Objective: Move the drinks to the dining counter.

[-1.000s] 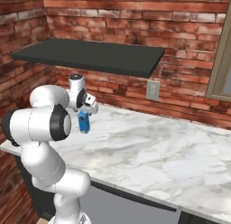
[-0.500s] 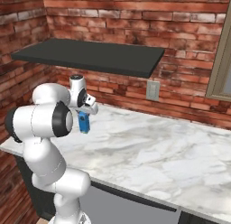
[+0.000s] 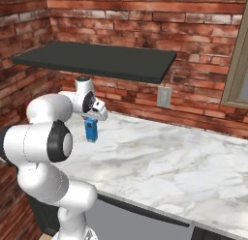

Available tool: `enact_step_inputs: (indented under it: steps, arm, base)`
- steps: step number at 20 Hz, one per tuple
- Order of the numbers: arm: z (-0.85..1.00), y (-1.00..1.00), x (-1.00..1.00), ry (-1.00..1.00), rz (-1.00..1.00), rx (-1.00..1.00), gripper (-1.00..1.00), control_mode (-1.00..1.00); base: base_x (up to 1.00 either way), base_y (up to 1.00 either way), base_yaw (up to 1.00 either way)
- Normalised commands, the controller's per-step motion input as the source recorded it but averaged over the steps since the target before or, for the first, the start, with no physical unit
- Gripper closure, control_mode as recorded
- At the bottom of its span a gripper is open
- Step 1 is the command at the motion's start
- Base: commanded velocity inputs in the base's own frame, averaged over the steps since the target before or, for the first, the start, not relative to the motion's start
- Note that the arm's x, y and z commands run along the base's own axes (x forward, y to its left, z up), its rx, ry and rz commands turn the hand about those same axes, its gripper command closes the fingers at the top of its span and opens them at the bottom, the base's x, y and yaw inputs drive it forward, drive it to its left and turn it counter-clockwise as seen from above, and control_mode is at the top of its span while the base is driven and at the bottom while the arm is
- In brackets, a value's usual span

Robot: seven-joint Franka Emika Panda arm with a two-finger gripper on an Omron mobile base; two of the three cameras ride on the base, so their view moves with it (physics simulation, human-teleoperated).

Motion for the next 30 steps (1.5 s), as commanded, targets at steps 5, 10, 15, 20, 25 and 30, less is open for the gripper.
enact_step_inputs:
  steps: [5, 10, 15, 20, 25, 30]
  arm:
    - [0.9, -0.24, -0.78, -0.1, 0.0, 0.0, 1.0, -1.0]
    - [0.8, -0.17, -0.75, 0.07, 0.0, 0.0, 1.0, -1.0]
    - [0.91, -0.21, -0.74, 0.31, 0.0, 0.0, 1.0, -1.0]
    - [0.33, -0.08, -0.46, 0.17, 0.0, -0.03, 1.0, -1.0]
    - [0.08, -0.3, -0.34, 0.0, 0.0, -0.17, 1.0, -1.0]
    - [0.03, -0.27, -0.16, -0.01, 0.0, -0.08, 1.0, 1.0]
  base:
    - [0.0, 0.0, 0.0]
    - [0.0, 0.0, 0.0]
    - [0.0, 0.0, 0.0]
    - [0.0, 0.0, 0.0]
    - [0.0, 0.0, 0.0]
    - [-0.3, -0.5, -0.1]
